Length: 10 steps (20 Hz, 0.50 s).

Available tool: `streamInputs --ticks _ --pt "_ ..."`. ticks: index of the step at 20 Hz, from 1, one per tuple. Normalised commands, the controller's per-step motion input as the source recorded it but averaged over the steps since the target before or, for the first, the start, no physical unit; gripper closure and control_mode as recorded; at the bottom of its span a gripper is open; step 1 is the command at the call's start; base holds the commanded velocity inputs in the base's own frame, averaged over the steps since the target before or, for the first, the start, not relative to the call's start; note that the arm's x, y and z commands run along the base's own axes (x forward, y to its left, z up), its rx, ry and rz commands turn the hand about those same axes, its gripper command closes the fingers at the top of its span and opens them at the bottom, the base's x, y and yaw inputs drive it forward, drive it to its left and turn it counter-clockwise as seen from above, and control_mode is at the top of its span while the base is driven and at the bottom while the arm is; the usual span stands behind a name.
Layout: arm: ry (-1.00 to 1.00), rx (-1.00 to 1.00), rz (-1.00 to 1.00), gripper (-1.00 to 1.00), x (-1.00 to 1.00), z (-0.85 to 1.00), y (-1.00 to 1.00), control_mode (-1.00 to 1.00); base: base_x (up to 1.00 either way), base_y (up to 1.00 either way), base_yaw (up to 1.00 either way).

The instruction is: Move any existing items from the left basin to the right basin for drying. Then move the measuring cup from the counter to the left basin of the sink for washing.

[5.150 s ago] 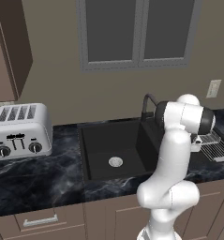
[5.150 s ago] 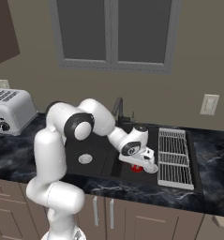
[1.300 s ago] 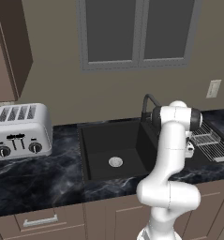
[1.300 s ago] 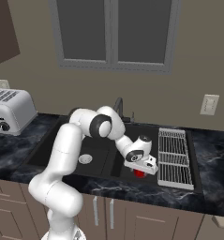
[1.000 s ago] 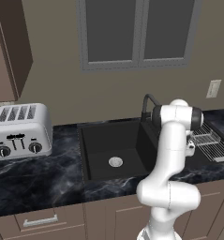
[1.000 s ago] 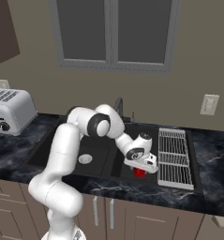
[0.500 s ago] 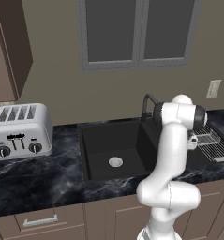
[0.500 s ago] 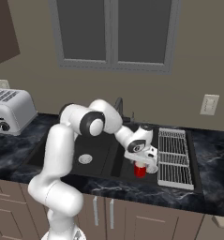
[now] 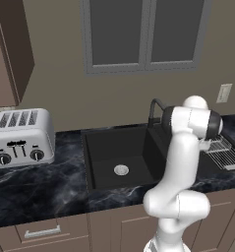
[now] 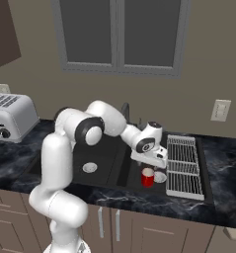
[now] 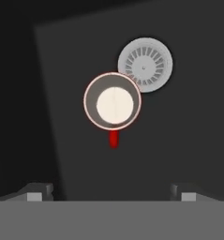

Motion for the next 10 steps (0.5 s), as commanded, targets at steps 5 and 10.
streamInputs --ticks 5,10 --pt "0.01 0.0 -0.03 -1.0 -0.11 0.52 -0.03 -1.0 0.0 0.0 0.0" --pt "0.01 0.0 -0.06 -1.0 -0.07 0.5 -0.12 -1.0 0.0 0.0 0.0"
